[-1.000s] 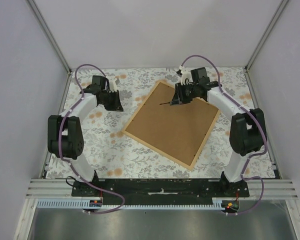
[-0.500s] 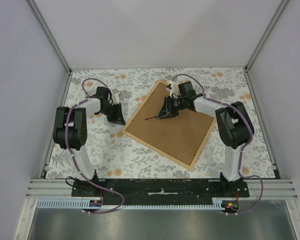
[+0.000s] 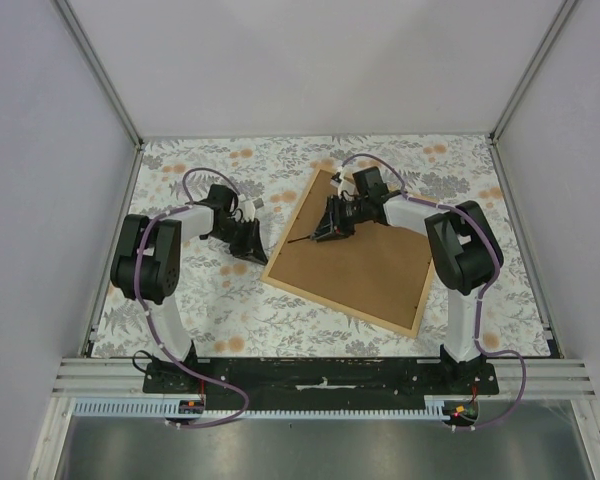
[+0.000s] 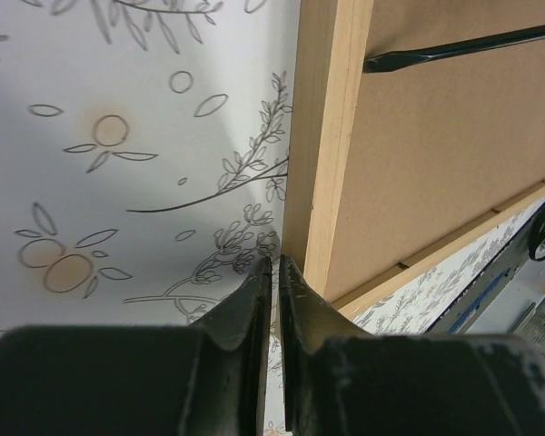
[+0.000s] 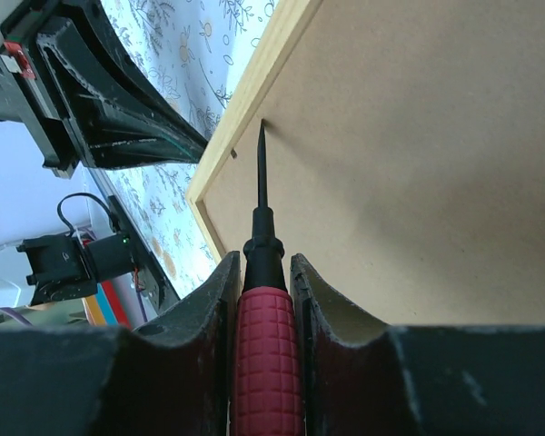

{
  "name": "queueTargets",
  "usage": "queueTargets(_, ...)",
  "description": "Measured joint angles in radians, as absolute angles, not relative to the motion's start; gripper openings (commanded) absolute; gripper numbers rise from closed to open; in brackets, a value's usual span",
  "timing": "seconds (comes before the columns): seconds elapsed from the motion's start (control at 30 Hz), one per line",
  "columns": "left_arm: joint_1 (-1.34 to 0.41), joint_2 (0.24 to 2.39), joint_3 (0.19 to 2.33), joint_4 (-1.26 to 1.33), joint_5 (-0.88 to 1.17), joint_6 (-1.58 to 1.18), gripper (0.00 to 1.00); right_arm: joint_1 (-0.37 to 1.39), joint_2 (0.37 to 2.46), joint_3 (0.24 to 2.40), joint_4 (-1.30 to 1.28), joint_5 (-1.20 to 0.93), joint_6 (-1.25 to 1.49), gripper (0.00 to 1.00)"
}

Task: Take the photo out of the frame
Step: Adjust the photo frame at the center of the board, then release the photo frame item from the photo frame.

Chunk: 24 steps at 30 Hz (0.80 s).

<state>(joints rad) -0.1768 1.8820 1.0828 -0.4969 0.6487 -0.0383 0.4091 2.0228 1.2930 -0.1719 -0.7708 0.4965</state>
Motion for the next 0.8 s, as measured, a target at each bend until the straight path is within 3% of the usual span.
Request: queueTargets(0.8, -0.203, 1.892, 1.165, -0.522, 0.656, -0.038, 0.14, 0.422, 2.051, 1.286, -0.25, -0.912, 0.382, 0.0)
